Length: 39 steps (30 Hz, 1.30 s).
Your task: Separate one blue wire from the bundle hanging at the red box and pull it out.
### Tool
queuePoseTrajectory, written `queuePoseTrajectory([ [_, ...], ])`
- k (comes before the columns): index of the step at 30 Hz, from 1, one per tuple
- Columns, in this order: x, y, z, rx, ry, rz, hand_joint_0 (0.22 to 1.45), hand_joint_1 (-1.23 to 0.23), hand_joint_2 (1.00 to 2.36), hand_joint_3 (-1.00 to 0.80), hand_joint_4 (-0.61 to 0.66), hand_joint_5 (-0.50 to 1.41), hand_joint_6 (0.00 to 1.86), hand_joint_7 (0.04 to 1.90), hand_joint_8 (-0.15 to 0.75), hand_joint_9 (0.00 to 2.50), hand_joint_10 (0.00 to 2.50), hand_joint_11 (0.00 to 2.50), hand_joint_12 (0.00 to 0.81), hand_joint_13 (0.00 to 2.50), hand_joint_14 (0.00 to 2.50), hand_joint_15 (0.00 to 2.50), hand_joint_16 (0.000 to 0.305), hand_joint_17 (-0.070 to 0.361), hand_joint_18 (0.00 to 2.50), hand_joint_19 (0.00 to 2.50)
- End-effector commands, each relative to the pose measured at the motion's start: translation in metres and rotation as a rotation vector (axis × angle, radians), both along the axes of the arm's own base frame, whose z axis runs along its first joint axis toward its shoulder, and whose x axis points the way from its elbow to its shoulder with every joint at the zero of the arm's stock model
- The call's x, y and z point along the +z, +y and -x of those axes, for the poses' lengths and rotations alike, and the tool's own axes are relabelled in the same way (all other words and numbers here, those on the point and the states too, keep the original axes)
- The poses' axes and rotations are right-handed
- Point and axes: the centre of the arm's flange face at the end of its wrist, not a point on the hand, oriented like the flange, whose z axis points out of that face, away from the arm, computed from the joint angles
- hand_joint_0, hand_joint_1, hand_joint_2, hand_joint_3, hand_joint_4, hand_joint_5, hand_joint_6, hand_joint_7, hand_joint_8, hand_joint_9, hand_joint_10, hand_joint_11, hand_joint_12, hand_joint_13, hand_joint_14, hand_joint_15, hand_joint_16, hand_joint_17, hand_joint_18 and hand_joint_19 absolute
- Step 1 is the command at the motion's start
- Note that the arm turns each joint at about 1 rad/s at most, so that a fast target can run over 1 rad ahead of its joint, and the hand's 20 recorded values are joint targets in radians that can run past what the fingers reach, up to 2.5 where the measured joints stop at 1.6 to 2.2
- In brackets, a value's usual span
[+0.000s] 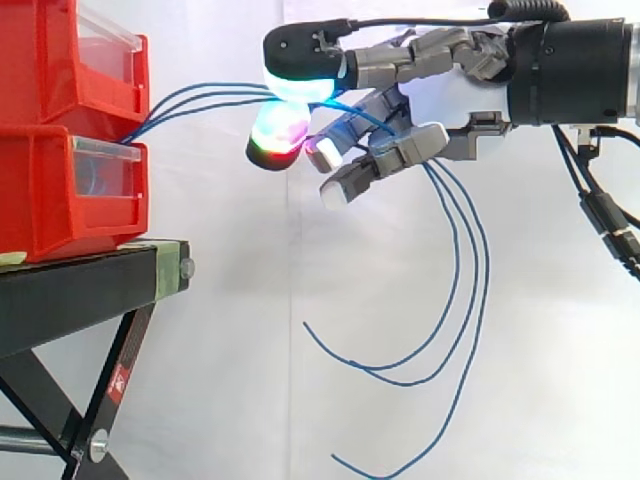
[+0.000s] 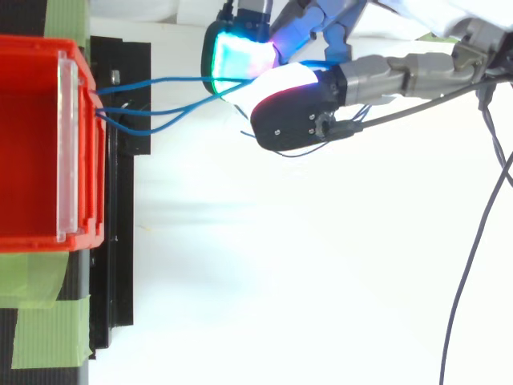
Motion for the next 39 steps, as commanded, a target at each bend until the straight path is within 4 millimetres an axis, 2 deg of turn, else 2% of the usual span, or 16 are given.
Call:
queuePoseTrajectory([
  [1, -0.0008, 0.0003, -0.0004, 0.0, 0.0, 0.0, 0.58, -0.57, 1.01, -0.43, 0.22, -0.19, 0.78, 1.02, 0.367, 1.06, 0.02, 1.2, 0.303, 1.45, 0.67, 1.28, 0.057, 0.128, 0.7, 0.62],
  [9, -0.0001, 0.0003, 0.0, 0.001, 0.0, -0.002, 0.57, -0.55, 1.0, -0.48, 0.23, -0.19, 0.77, 1.02, 0.374, 1.05, 0.02, 1.19, 0.304, 1.45, 0.69, 1.27, 0.057, 0.129, 0.7, 0.62],
  [15, 0.0001, 0.0003, -0.0001, 0.001, -0.001, -0.002, 0.62, -0.59, 1.01, -0.41, 0.22, -0.19, 0.78, 1.01, 0.365, 1.07, 0.01, 1.21, 0.294, 1.47, 0.64, 1.3, 0.056, 0.126, 0.71, 0.61],
  [24, 0.0001, 0.0002, -0.0001, -0.001, -0.001, -0.002, 0.63, -0.61, 1.02, -0.31, 0.19, -0.19, 0.8, 1.0, 0.375, 1.1, 0.02, 1.22, 0.289, 1.49, 0.6, 1.33, 0.055, 0.123, 0.73, 0.62],
  [30, 0.0001, 0.0018, -0.0004, 0.001, -0.001, -0.002, 0.63, -0.71, 1.02, -0.18, 0.19, -0.19, 0.82, 1.01, 0.368, 1.09, 0.02, 1.23, 0.297, 1.5, 0.59, 1.35, 0.054, 0.122, 0.74, 0.62],
  [39, 0.0001, 0.0021, -0.0005, -0.004, -0.002, -0.004, 0.65, -0.77, 1.03, -0.16, 0.19, -0.2, 0.82, 0.98, 0.364, 1.06, 0.02, 1.22, 0.298, 1.48, 0.59, 1.35, 0.054, 0.122, 0.74, 0.62],
])
